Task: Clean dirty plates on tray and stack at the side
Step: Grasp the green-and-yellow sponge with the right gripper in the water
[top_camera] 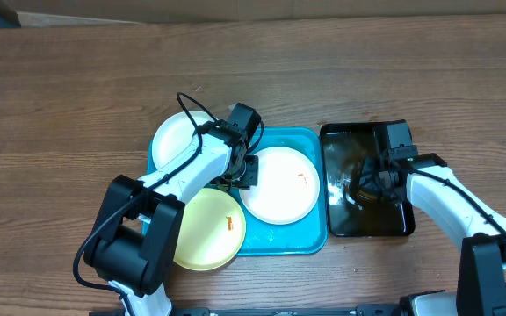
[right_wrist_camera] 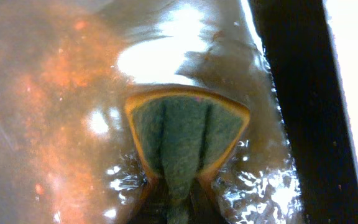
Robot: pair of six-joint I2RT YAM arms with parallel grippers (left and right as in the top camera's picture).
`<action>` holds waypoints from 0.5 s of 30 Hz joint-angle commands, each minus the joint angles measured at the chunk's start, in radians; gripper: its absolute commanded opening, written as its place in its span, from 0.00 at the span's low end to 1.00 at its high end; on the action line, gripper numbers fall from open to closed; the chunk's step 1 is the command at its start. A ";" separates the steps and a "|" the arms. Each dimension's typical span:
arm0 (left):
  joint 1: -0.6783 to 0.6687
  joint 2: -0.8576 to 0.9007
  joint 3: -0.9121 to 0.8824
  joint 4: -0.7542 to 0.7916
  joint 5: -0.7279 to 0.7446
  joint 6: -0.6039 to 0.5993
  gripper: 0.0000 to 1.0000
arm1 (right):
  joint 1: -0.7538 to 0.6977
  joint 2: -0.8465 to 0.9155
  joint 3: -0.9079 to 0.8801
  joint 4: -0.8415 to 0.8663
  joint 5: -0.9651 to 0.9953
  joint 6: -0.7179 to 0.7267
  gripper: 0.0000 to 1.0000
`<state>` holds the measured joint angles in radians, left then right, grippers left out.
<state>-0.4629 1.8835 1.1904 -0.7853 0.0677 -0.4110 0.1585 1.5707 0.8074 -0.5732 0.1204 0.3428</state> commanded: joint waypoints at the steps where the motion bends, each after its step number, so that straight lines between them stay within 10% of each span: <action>1: -0.003 -0.004 -0.002 0.002 0.003 0.004 0.24 | -0.003 0.003 -0.001 0.038 0.023 -0.005 0.72; 15: -0.003 -0.004 -0.002 0.006 0.004 0.003 0.25 | -0.003 0.005 -0.003 0.120 0.050 0.027 0.48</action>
<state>-0.4629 1.8835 1.1904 -0.7841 0.0677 -0.4110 0.1585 1.5711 0.8074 -0.4603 0.1761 0.3523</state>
